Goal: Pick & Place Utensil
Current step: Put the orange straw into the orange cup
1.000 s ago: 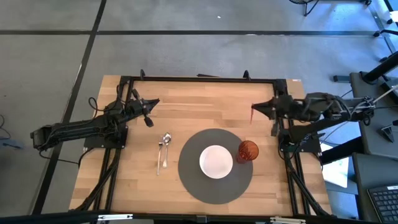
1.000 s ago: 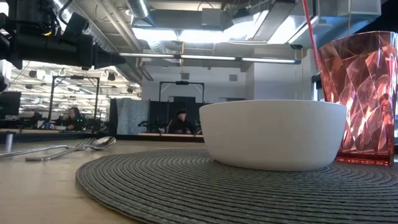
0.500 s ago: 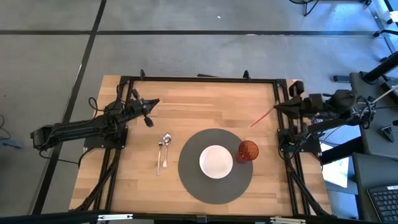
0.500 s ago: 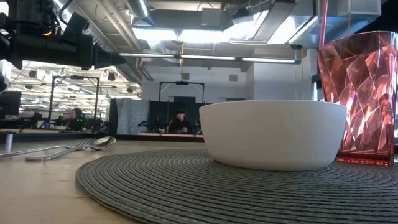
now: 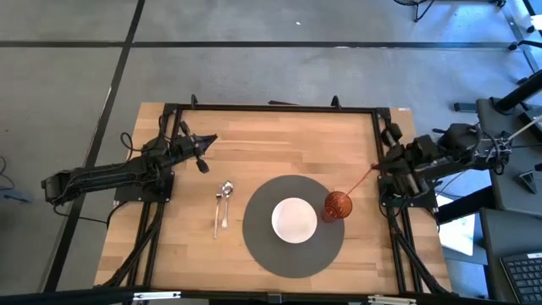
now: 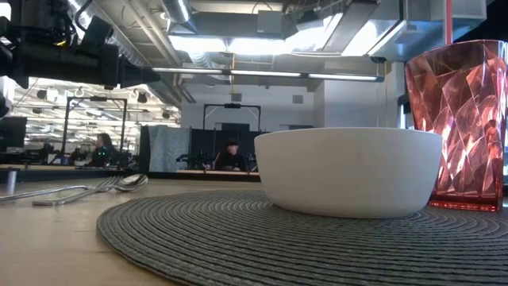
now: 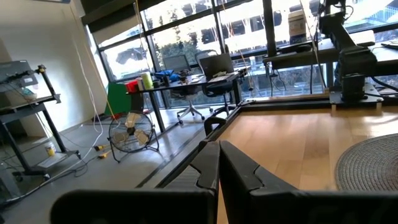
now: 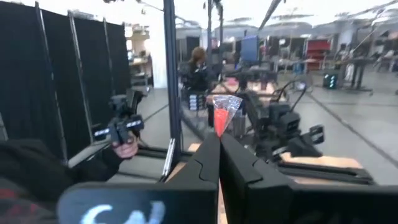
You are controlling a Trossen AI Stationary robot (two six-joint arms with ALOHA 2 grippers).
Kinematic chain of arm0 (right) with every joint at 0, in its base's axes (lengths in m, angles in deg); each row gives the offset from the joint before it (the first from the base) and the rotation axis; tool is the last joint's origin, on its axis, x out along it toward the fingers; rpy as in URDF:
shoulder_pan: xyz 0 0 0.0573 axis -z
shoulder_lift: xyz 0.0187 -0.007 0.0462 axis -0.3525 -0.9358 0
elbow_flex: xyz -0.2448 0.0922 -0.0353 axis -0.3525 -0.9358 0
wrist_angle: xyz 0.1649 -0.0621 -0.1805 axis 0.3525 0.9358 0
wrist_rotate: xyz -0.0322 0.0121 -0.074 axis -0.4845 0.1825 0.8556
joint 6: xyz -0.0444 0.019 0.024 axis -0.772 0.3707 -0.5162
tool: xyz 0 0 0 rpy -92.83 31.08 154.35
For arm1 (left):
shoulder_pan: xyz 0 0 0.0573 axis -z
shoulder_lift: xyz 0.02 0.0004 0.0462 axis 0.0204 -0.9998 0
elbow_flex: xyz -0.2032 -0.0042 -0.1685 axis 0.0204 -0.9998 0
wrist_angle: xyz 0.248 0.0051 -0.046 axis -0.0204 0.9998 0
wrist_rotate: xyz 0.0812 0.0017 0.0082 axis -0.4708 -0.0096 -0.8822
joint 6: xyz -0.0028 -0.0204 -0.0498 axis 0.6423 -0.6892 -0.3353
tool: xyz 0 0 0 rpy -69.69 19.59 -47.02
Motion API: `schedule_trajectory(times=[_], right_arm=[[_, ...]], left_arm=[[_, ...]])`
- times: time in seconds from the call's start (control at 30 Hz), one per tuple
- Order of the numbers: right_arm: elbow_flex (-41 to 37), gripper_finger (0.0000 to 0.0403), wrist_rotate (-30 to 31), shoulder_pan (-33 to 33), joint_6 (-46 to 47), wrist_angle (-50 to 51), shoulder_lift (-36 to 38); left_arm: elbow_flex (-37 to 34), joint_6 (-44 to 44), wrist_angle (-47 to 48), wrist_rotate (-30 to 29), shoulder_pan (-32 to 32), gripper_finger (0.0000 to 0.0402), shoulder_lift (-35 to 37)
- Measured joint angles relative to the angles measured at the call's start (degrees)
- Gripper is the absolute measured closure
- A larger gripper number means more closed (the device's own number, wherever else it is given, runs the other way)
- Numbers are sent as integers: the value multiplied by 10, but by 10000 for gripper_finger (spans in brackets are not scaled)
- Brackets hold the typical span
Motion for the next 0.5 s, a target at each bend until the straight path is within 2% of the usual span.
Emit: schedule_trajectory(times=[0.23,0.5], right_arm=[[-26,403,-2,-10,-6,-56,-72],[-28,403,-2,-46,-6,-23,-107]], left_arm=[[0,-9,0,0,0,398,0],[0,-5,0,0,0,398,0]])
